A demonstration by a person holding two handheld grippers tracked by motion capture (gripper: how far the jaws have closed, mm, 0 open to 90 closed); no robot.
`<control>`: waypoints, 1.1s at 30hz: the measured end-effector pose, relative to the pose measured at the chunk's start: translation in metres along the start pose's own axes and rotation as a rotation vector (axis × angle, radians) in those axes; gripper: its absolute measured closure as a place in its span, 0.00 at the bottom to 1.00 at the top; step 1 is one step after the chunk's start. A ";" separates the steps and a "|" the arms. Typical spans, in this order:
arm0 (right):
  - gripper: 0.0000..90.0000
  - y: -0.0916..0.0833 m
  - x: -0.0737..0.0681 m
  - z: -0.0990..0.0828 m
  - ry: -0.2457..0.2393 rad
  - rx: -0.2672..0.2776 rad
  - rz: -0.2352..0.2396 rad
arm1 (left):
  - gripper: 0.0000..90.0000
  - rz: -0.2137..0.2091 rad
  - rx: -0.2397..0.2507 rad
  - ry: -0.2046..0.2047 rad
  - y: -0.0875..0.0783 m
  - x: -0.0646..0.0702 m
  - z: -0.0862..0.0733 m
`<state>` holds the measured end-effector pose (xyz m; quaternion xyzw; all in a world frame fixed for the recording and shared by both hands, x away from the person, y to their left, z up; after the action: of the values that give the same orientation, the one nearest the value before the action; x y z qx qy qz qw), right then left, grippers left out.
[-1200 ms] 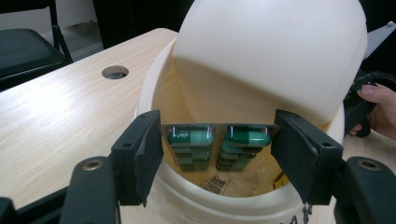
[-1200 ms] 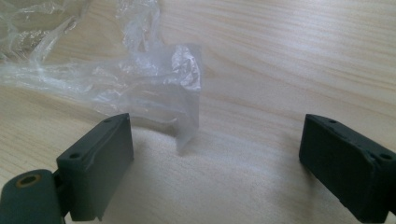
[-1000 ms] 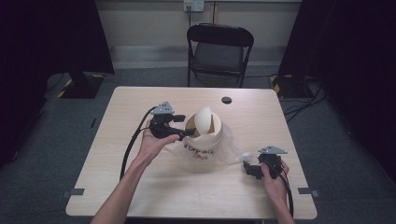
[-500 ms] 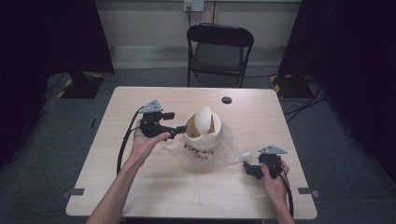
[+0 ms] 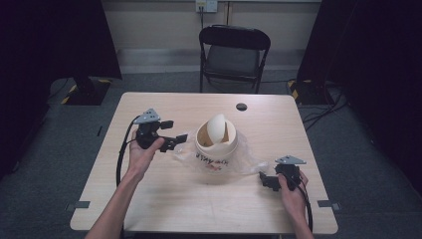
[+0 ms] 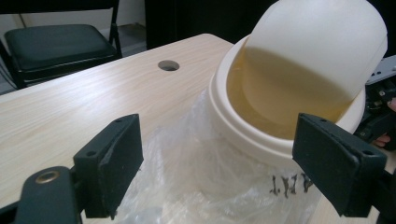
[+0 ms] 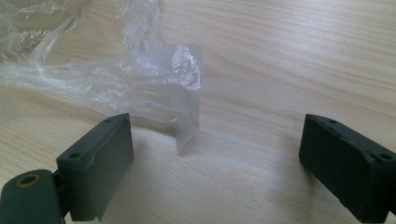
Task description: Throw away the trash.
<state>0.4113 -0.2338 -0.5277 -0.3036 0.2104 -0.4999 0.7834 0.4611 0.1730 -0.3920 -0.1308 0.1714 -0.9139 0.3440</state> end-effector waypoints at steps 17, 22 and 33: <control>0.10 0.000 0.000 0.000 0.000 0.000 0.000 | 0.18 0.129 -0.083 -0.032 -0.043 -0.022 -0.037; 0.10 0.000 0.000 0.000 0.000 0.000 0.000 | 0.18 0.165 -0.117 -0.050 -0.052 -0.029 -0.058; 0.10 0.000 0.000 0.000 -0.001 0.000 -0.001 | 0.18 0.230 -0.157 -0.109 -0.074 -0.044 -0.096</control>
<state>0.4113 -0.2338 -0.5277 -0.3039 0.2098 -0.5000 0.7834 0.4161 0.2760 -0.4547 -0.1861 0.2373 -0.8437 0.4441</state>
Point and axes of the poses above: each handheld gripper's, and its own axes: y roughly forward along the jaws, z roughly out of its top, x roughly to its right, the point moved 4 cm from there along y, roughly forward along the jaws, and after that the axes turned 3 degrees about z, right-handed, at the moved point
